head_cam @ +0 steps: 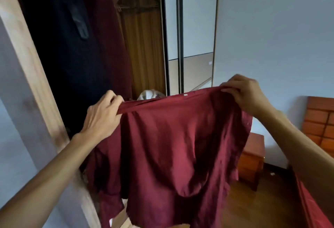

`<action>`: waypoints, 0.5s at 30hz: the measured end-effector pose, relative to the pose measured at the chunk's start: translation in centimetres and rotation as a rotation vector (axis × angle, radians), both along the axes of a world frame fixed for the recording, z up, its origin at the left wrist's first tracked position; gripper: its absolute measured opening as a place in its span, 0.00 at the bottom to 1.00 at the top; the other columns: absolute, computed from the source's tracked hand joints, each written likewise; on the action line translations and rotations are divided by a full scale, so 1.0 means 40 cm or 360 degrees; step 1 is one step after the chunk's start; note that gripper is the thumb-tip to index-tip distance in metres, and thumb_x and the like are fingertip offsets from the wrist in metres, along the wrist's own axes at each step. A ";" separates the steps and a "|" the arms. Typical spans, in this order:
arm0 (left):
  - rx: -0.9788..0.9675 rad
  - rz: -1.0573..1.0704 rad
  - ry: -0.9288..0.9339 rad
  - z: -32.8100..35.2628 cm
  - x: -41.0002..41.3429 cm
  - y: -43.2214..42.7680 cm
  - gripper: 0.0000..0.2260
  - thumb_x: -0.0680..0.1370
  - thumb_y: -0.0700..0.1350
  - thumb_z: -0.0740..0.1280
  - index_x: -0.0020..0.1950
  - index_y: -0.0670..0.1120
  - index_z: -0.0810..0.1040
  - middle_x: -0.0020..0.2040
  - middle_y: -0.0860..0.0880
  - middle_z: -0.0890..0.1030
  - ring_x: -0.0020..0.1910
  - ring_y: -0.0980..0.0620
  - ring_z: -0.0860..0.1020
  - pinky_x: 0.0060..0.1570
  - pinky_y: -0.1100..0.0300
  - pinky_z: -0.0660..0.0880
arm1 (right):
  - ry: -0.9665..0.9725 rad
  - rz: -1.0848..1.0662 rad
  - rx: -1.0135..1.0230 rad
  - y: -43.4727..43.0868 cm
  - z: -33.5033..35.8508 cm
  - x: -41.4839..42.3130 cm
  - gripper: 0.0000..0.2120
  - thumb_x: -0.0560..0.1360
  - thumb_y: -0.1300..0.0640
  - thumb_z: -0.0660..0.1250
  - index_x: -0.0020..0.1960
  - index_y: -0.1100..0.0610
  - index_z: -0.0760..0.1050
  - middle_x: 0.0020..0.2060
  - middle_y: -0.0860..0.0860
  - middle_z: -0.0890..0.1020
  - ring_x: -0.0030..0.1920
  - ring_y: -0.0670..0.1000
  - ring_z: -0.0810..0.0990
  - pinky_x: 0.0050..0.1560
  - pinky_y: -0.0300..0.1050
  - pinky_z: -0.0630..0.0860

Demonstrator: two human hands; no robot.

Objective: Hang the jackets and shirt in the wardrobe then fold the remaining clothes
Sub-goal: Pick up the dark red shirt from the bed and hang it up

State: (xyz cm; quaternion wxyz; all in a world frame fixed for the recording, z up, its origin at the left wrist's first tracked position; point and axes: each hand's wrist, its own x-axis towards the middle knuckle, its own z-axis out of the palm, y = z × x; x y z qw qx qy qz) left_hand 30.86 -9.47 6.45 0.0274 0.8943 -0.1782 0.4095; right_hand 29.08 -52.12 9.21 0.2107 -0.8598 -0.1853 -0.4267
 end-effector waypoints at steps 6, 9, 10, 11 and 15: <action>0.0299 0.0199 0.0949 -0.204 0.127 0.017 0.25 0.70 0.66 0.57 0.44 0.45 0.79 0.43 0.44 0.81 0.43 0.40 0.82 0.42 0.48 0.78 | 0.1088 -0.0219 -0.0806 -0.016 -0.225 0.185 0.12 0.80 0.61 0.62 0.58 0.51 0.80 0.52 0.49 0.83 0.57 0.54 0.77 0.45 0.43 0.69; -0.0095 0.0248 0.0969 -0.168 0.165 -0.031 0.30 0.66 0.75 0.59 0.38 0.48 0.80 0.36 0.48 0.82 0.40 0.45 0.82 0.41 0.53 0.78 | 0.0938 -0.0136 -0.0631 -0.063 -0.201 0.288 0.10 0.81 0.60 0.62 0.57 0.55 0.81 0.51 0.52 0.84 0.56 0.58 0.78 0.47 0.46 0.73; -0.0277 0.0243 0.1007 -0.131 0.161 -0.053 0.30 0.65 0.76 0.63 0.36 0.48 0.80 0.35 0.49 0.82 0.38 0.48 0.82 0.41 0.54 0.78 | 0.0907 -0.0091 -0.0574 -0.076 -0.183 0.319 0.10 0.80 0.61 0.64 0.57 0.56 0.81 0.51 0.53 0.85 0.56 0.59 0.79 0.50 0.48 0.75; -0.0468 0.0251 0.1108 -0.098 0.160 -0.072 0.29 0.64 0.74 0.68 0.36 0.48 0.81 0.34 0.51 0.83 0.38 0.51 0.82 0.42 0.55 0.77 | 0.0867 -0.0035 -0.0489 -0.086 -0.165 0.343 0.09 0.79 0.61 0.65 0.56 0.57 0.82 0.50 0.54 0.85 0.55 0.60 0.80 0.53 0.47 0.75; -0.1055 0.0142 0.1563 -0.009 0.148 -0.126 0.11 0.72 0.59 0.74 0.39 0.52 0.85 0.40 0.53 0.85 0.43 0.55 0.82 0.48 0.58 0.74 | 0.0808 0.0045 -0.0253 -0.096 -0.121 0.425 0.10 0.79 0.55 0.66 0.48 0.58 0.83 0.45 0.57 0.85 0.48 0.59 0.81 0.48 0.46 0.73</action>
